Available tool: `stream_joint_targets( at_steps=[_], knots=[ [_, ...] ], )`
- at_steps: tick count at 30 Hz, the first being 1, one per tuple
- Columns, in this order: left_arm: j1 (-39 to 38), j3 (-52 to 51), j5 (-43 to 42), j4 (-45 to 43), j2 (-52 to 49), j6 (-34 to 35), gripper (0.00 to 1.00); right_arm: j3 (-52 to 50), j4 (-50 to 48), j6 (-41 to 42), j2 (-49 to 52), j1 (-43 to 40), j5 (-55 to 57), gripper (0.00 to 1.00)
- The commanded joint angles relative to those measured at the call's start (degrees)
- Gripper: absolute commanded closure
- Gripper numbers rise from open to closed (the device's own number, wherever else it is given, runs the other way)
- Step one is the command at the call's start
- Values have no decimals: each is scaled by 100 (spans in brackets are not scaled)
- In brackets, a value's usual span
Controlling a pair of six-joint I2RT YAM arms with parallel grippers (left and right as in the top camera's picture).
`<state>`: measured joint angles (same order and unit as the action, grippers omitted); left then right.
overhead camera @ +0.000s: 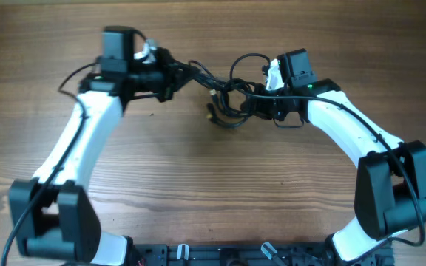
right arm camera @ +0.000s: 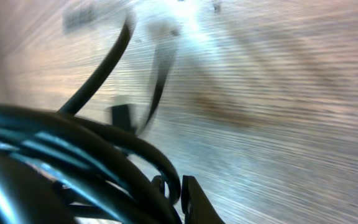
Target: Untangle cables
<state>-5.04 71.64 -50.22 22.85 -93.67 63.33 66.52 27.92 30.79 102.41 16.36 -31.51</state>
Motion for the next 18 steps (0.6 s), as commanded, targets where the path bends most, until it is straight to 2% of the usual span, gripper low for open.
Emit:
stream_joint_targets(
  at_steps=[1, 4, 7, 9, 12, 14, 15, 18],
  knots=[
    [1196, 136, -866, -208, 719, -293, 96, -249, 278, 61, 131, -295, 1082, 96],
    [1908, 136, -1456, -236, 894, -286, 96, -249, 291, 33, 133, -295, 1102, 96],
    [2409, 136, -1687, -243, 892, -258, 96, -254, 345, -24, 133, -345, 1097, 96],
    [2601, 136, -1679, -243, 892, -450, 96, -254, 389, -127, 131, -376, 1023, 96],
    [2479, 136, -1478, -44, 892, -1040, 96, -254, 387, -492, 131, -378, 476, 96],
    [2116, 136, -859, 538, 892, -1606, 96, -251, 378, -522, 131, -378, 223, 96],
    [1716, 136, -105, 1038, 892, -1886, 96, -251, 374, -525, 131, -378, 140, 96],
    [826, 136, 1364, 1580, 883, -1967, 80, -251, 417, -527, 131, -378, 142, 96]
  ],
)
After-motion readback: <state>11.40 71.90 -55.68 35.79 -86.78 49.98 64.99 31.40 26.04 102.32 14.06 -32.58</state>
